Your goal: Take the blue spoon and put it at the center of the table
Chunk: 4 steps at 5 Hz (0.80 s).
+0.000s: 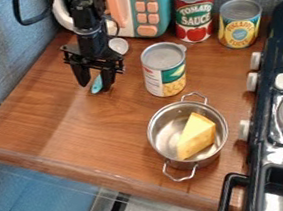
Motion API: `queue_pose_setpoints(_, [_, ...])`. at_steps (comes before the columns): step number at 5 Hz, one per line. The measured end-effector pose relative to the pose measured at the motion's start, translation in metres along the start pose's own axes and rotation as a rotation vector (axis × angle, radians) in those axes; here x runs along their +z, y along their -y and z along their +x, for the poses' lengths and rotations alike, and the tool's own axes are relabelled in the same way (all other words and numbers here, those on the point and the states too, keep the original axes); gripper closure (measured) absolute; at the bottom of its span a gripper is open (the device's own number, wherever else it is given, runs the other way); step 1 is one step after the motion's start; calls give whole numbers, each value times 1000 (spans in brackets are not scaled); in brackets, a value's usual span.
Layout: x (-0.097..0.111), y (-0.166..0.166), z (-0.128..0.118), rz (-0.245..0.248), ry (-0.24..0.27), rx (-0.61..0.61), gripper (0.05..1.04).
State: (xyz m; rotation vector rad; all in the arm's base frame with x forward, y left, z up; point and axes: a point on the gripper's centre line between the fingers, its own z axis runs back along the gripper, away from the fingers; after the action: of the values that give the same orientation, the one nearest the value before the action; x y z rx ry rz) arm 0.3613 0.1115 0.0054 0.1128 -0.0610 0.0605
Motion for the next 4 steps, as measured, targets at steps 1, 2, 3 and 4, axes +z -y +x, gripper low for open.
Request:
queue_pose_setpoints(1, [-2,0,-4,4,-13,-4,728])
queue_pose_setpoints(2, [-3,1,-8,3,-8,1,778])
queue_pose_setpoints(3, [-3,4,-14,-9,-20,2,778])
queue_pose_setpoints(4, [16,5,-16,-26,8,11,778])
